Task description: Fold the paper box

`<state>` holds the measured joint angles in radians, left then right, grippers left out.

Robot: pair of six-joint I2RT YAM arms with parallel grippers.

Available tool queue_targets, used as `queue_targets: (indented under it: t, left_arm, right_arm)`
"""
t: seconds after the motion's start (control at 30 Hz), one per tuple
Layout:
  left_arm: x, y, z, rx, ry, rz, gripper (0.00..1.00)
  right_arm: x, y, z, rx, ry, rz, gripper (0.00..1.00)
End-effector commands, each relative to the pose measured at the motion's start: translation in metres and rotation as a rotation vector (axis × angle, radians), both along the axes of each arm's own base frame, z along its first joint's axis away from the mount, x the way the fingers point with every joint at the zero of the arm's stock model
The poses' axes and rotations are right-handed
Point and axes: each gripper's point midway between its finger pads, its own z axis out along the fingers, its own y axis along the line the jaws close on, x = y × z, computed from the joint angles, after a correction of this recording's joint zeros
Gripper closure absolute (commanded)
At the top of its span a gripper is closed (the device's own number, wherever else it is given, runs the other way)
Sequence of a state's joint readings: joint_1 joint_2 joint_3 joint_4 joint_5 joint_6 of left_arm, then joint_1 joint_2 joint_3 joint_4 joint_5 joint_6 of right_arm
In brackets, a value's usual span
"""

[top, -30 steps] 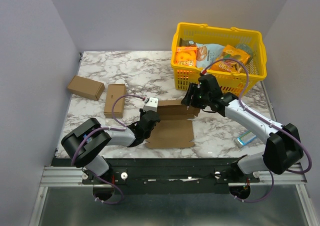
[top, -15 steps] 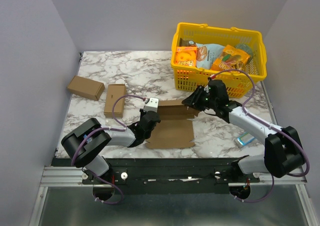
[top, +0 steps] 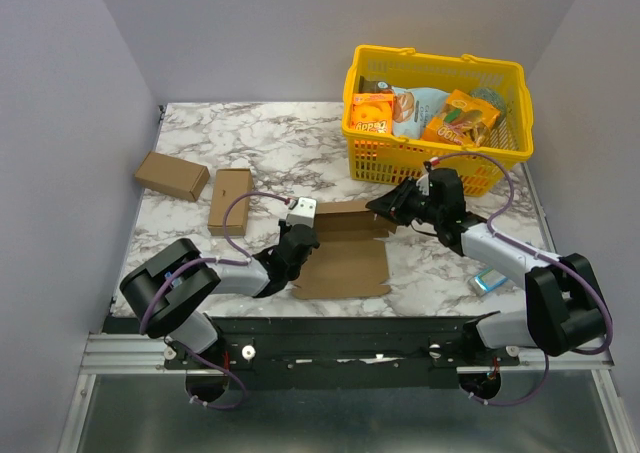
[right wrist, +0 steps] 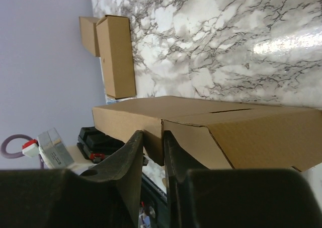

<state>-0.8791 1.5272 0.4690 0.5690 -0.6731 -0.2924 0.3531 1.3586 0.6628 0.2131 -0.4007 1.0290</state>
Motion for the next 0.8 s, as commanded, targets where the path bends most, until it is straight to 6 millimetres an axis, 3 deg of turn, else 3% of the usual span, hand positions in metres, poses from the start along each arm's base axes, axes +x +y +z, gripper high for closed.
queue_targets:
  t: [0.0,0.43,0.6,0.7,0.73,0.77]
  left_arm:
    - [-0.006,0.0,0.0,0.008,0.0,-0.033,1.0]
    - [-0.009,-0.004,0.007,-0.032,-0.026,-0.072,1.0]
    - [-0.008,-0.007,0.008,-0.034,-0.013,-0.068,1.0]
    - [-0.006,-0.003,0.006,-0.012,-0.002,-0.044,1.0]
    - [-0.006,-0.002,0.005,-0.006,0.002,-0.039,1.0]
    - [-0.005,0.0,0.005,-0.008,0.008,-0.034,1.0]
  right_arm:
    - [-0.003,-0.001,-0.003,0.05,0.016,0.004,0.77]
    - [-0.003,-0.001,-0.001,0.09,0.015,0.009,0.97]
    - [-0.003,-0.003,0.002,0.075,-0.013,0.015,0.96]
    - [-0.003,-0.01,0.003,0.013,-0.034,-0.002,0.72]
    - [-0.003,-0.014,0.003,-0.009,-0.043,-0.011,0.49]
    - [-0.005,-0.017,0.011,-0.024,-0.076,-0.016,0.41]
